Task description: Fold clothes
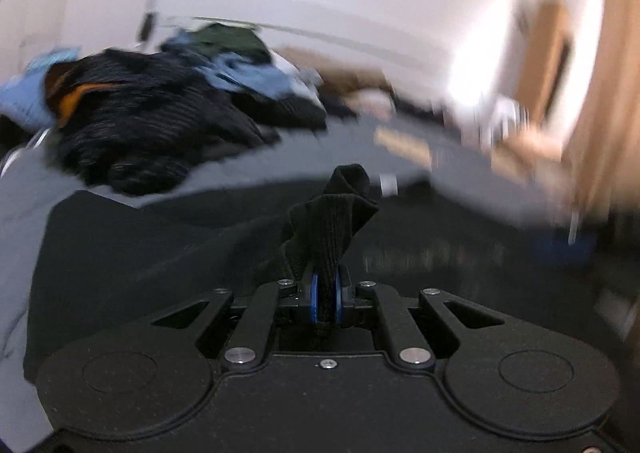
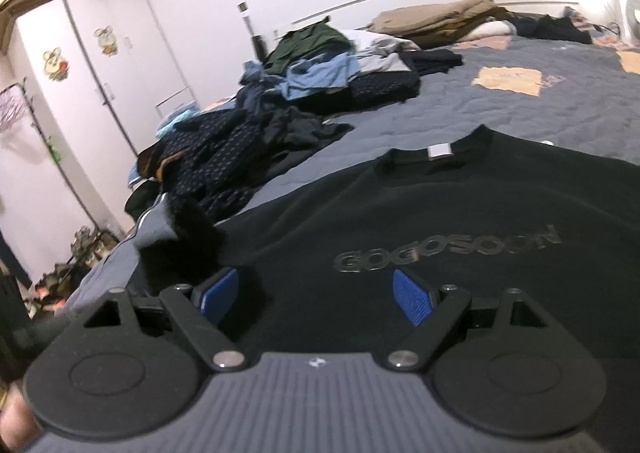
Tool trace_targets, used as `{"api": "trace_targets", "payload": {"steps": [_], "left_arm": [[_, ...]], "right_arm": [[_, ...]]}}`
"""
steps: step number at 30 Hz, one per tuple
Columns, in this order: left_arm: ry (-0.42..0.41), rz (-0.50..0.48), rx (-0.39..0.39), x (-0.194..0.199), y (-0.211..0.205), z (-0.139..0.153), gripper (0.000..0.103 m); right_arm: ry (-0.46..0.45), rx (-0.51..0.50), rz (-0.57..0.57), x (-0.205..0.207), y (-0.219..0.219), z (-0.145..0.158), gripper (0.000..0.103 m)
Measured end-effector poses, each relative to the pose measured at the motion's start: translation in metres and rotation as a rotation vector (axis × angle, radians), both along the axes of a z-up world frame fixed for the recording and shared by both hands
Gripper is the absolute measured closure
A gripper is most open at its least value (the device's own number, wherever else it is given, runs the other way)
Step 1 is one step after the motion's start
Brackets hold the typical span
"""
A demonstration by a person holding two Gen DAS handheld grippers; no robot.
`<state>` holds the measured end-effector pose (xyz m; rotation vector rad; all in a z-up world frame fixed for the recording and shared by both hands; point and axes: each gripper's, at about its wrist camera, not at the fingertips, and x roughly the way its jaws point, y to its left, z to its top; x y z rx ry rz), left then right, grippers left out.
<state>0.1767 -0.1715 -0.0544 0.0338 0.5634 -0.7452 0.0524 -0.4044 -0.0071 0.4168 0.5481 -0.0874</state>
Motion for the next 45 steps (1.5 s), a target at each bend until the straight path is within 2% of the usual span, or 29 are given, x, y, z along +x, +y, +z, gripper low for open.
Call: {"api": "trace_targets", "payload": {"steps": [2,3,5,6,8,10,15,19,23,26,28,34,38,45], "left_arm": [[0.0,-0.036,0.105,-0.006,-0.018,-0.018,0.093],[0.012,-0.049,0.148,-0.008,-0.025,-0.027,0.088],[0.007,-0.09,0.18,-0.015,-0.028,-0.031,0.072],[0.005,-0.111,0.196,-0.018,-0.029,-0.033,0.068],[-0.01,-0.144,0.174,-0.022,-0.026,-0.027,0.051],[-0.012,-0.15,0.128,-0.025,-0.017,-0.02,0.045],[-0.011,-0.101,0.062,-0.025,0.0,-0.004,0.042],[-0.002,-0.041,-0.001,-0.026,0.024,0.014,0.034],[0.031,0.068,-0.071,-0.019,0.053,0.023,0.033],[0.086,0.185,-0.172,-0.017,0.078,0.024,0.033],[0.109,0.23,-0.214,-0.018,0.087,0.022,0.033],[0.086,0.23,-0.201,-0.016,0.081,0.029,0.032],[0.11,0.251,-0.205,-0.007,0.08,0.024,0.031],[0.126,0.276,-0.219,0.007,0.083,0.018,0.028]], "right_arm": [[0.005,0.004,-0.012,-0.001,-0.006,-0.001,0.019],[0.007,0.005,-0.017,-0.001,-0.008,-0.002,0.019],[0.012,0.007,-0.02,-0.002,-0.011,-0.004,0.019],[0.014,0.008,-0.022,-0.002,-0.012,-0.006,0.019],[0.02,0.012,-0.02,-0.001,-0.014,-0.008,0.019],[0.029,0.021,-0.018,0.0,-0.015,-0.01,0.019],[0.042,0.031,0.008,0.0,-0.005,-0.015,0.019],[0.049,0.022,0.029,0.003,0.005,-0.017,0.019],[0.057,0.068,0.033,0.007,0.012,-0.023,0.019],[0.072,0.135,0.036,0.011,0.018,-0.029,0.019],[0.08,0.178,0.025,0.015,0.022,-0.034,0.019],[0.123,0.314,-0.028,0.027,0.026,-0.051,0.019],[0.133,0.391,-0.065,0.034,0.03,-0.059,0.019],[0.152,0.474,-0.093,0.046,0.04,-0.07,0.019]]}}
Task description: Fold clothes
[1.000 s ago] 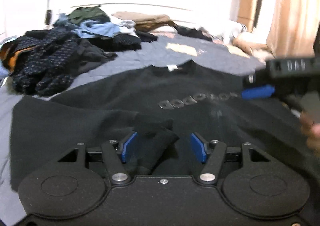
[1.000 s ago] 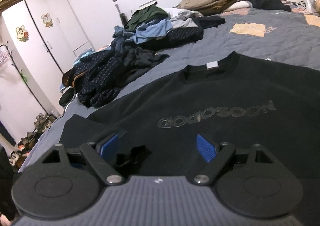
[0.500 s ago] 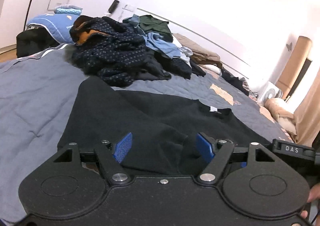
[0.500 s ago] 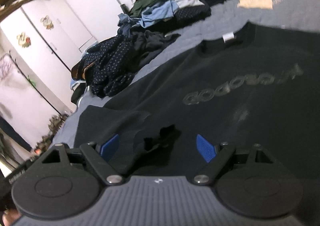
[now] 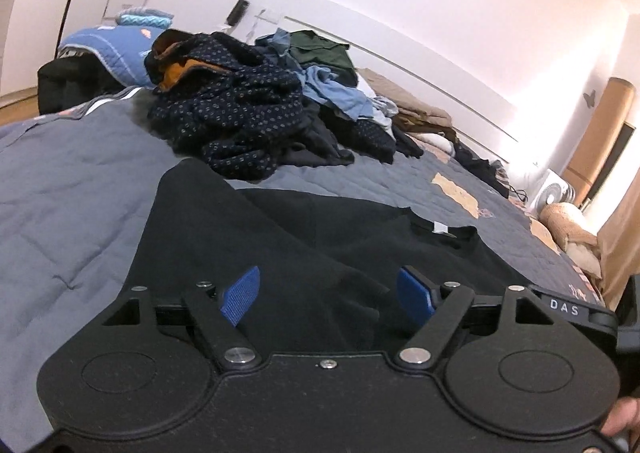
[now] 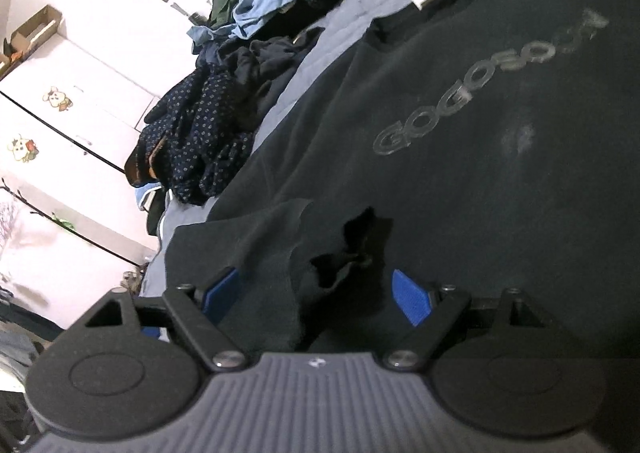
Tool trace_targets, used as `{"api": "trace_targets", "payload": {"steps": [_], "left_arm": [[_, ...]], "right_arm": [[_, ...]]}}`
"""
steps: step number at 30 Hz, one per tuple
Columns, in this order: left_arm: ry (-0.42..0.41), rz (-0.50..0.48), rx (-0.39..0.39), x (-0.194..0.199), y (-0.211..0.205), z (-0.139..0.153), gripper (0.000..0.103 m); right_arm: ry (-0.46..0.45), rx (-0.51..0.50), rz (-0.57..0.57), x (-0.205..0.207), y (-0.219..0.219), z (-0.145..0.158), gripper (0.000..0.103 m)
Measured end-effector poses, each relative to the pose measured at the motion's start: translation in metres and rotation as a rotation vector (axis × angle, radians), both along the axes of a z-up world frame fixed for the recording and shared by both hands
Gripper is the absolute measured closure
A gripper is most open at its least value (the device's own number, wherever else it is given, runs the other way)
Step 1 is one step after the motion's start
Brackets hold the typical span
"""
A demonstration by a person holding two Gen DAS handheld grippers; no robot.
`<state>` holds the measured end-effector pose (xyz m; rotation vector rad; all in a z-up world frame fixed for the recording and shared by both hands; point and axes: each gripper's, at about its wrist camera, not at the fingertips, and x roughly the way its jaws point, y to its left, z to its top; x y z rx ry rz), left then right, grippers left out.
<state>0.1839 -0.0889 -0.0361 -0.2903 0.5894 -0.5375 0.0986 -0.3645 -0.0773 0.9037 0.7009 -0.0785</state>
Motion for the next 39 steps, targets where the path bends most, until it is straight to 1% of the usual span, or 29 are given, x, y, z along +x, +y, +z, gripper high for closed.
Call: {"api": "trace_targets", "payload": {"steps": [4,7,8,9,10,12,13,15,19,22,24,27,29,30,32,34,35,36,37,39], "left_arm": [[0.016,0.006,-0.017,0.005,0.002,0.001,0.028],[0.016,0.002,-0.028,0.004,0.004,0.003,0.028],[0.016,0.0,-0.032,0.004,0.005,0.004,0.028],[0.016,-0.002,-0.035,0.003,0.005,0.005,0.028],[0.015,-0.003,-0.036,0.003,0.006,0.006,0.027],[0.012,-0.004,-0.037,0.003,0.006,0.007,0.027],[0.014,-0.001,-0.037,0.003,0.007,0.007,0.027],[0.023,0.006,-0.04,0.004,0.008,0.006,0.027],[0.024,0.01,-0.036,0.004,0.007,0.007,0.027],[0.027,0.005,-0.03,0.004,0.005,0.007,0.027],[0.029,-0.002,-0.022,0.004,0.003,0.007,0.027],[0.03,-0.015,-0.012,0.002,-0.001,0.006,0.027],[0.027,-0.026,-0.006,0.001,-0.003,0.007,0.027],[0.026,-0.035,-0.002,0.0,-0.005,0.007,0.027],[0.002,-0.08,0.031,-0.005,-0.013,0.008,0.027],[-0.022,-0.124,0.065,-0.01,-0.02,0.008,0.027],[-0.041,-0.162,0.095,-0.015,-0.027,0.008,0.027],[-0.061,-0.2,0.124,-0.02,-0.033,0.007,0.027],[-0.065,-0.229,0.136,-0.024,-0.038,0.006,0.027],[-0.075,-0.288,0.159,-0.032,-0.047,0.002,0.028]], "right_arm": [[0.011,0.019,-0.025,0.006,0.004,-0.007,0.019],[0.025,0.041,-0.055,0.009,0.004,-0.015,0.025],[0.03,0.049,-0.065,0.01,0.003,-0.017,0.033],[0.035,0.056,-0.076,0.01,0.003,-0.02,0.046],[0.037,0.058,-0.081,0.01,0.004,-0.021,0.053],[0.035,0.062,-0.09,0.007,0.004,-0.022,0.083],[0.035,0.073,-0.095,0.004,0.003,-0.022,0.088],[0.029,0.097,-0.1,-0.001,0.0,-0.02,0.092],[0.014,0.12,-0.11,-0.016,-0.002,-0.013,0.093],[0.038,0.145,-0.11,-0.028,-0.001,-0.016,0.093],[0.07,0.14,-0.1,-0.035,0.001,-0.021,0.093],[0.123,0.106,-0.079,-0.042,0.002,-0.028,0.086],[0.16,0.091,-0.073,-0.044,-0.003,-0.025,0.082],[0.163,0.074,-0.073,-0.045,-0.006,-0.02,0.081],[0.145,0.023,-0.082,-0.048,-0.013,-0.008,0.078],[0.121,-0.045,-0.093,-0.048,-0.021,0.005,0.072],[0.11,-0.064,-0.099,-0.047,-0.027,0.008,0.069],[0.102,-0.066,-0.106,-0.046,-0.032,0.008,0.066],[0.094,-0.069,-0.112,-0.045,-0.038,0.008,0.065],[0.085,-0.029,-0.119,-0.043,-0.047,0.003,0.065]]}}
